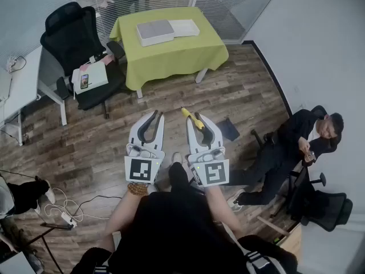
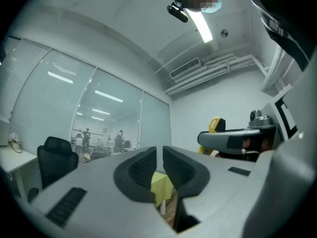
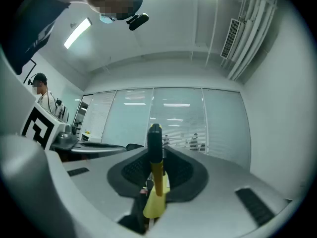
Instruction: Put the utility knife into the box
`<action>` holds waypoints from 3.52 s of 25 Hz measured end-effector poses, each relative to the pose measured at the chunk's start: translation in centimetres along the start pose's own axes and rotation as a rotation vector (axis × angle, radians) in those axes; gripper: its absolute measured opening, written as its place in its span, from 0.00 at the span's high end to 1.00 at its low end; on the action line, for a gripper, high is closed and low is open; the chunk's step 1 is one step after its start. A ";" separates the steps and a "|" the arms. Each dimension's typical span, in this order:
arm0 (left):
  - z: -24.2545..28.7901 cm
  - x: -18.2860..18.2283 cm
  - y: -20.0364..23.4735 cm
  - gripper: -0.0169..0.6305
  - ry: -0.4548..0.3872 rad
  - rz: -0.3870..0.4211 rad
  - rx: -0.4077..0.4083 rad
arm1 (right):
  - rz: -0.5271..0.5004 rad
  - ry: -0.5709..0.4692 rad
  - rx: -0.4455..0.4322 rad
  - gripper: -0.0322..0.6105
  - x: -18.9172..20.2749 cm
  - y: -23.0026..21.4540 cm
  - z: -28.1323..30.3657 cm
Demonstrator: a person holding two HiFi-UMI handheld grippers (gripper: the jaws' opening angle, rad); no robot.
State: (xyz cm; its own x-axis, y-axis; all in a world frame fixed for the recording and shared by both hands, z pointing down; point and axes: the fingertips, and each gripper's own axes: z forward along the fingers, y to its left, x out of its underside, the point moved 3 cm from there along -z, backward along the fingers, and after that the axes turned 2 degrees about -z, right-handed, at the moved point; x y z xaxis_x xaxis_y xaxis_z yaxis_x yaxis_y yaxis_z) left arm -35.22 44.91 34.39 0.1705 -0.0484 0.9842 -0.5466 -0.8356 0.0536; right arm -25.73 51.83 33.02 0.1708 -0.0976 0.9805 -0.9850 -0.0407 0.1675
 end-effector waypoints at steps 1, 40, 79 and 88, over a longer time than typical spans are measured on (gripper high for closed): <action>0.6 0.1 -0.1 0.90 -0.002 0.002 -0.001 | 0.000 -0.003 -0.001 0.85 0.2 -0.5 0.4; 24.4 6.5 -2.0 0.96 0.064 0.111 -0.129 | 0.113 0.066 -0.089 0.85 9.4 -21.6 13.9; 43.6 10.1 17.7 0.96 0.040 -0.014 0.002 | -0.017 0.182 0.044 0.85 12.2 -27.0 38.8; 45.9 10.6 19.3 0.96 0.062 0.010 -0.001 | 0.020 0.180 0.090 0.85 13.7 -30.5 41.8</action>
State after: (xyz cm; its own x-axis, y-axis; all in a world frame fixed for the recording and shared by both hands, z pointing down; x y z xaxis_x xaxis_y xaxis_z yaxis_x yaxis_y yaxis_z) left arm -6.33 3.11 38.06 0.1138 -0.0223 0.9933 -0.5486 -0.8349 0.0441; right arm 7.62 10.14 37.02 0.1362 0.0799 0.9875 -0.9807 -0.1303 0.1458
